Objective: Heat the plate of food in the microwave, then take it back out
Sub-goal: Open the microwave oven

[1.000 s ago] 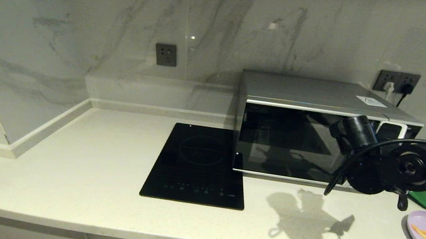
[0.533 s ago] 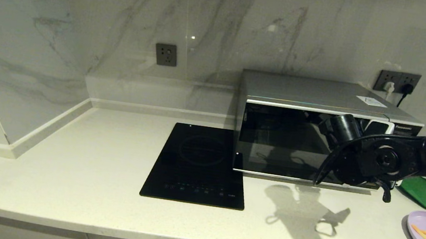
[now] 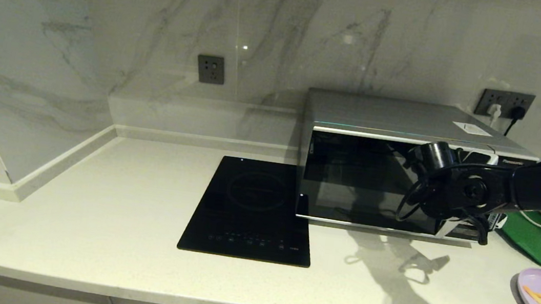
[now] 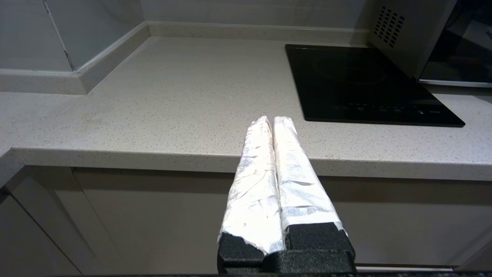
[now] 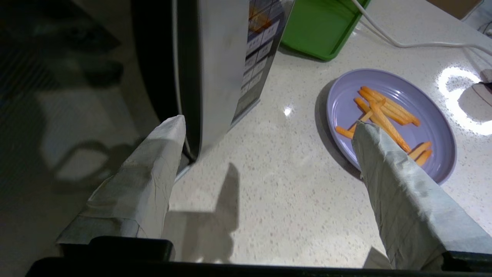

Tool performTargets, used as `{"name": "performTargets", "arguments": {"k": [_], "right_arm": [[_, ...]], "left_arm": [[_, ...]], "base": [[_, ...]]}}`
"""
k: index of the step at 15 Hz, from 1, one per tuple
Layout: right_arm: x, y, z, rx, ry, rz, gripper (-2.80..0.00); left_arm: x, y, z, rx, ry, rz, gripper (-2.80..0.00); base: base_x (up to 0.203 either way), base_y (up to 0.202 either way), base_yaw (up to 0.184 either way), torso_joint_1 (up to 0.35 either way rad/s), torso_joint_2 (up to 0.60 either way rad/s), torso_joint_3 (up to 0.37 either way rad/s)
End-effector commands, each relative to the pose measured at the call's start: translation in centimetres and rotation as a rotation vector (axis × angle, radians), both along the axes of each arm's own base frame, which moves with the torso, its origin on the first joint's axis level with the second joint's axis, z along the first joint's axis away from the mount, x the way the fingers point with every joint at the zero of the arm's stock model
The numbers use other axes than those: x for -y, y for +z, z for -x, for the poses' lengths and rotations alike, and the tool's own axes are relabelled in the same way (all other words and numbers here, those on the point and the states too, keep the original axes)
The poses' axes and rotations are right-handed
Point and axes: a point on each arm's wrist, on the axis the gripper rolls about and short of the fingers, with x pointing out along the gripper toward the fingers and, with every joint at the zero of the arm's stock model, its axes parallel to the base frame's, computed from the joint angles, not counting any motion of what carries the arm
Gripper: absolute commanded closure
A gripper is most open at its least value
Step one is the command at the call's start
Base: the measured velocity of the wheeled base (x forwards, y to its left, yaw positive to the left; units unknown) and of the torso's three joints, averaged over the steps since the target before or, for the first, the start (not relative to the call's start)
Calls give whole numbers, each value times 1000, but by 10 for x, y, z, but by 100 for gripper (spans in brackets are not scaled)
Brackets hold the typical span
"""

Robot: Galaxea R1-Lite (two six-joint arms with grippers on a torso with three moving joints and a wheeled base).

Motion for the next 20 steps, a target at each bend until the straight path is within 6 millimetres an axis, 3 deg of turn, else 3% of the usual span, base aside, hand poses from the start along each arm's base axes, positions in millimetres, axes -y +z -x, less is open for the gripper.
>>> {"name": "performTargets", "arguments": {"k": [1, 9, 20], "right_arm": [[8, -4, -10, 7, -28, 2, -280], [24, -6, -17, 34, -80, -5, -280], [36, -2, 7, 82, -142, -42, -280]], "left_arm": [[0, 0, 0, 1, 1, 0, 0], [0, 0, 0, 1, 1, 0, 0], [0, 0, 0, 1, 1, 2, 0]], "base": [[0, 0, 0, 0, 0, 0], [0, 0, 0, 0, 0, 0], [0, 0, 0, 0, 0, 0]]}}
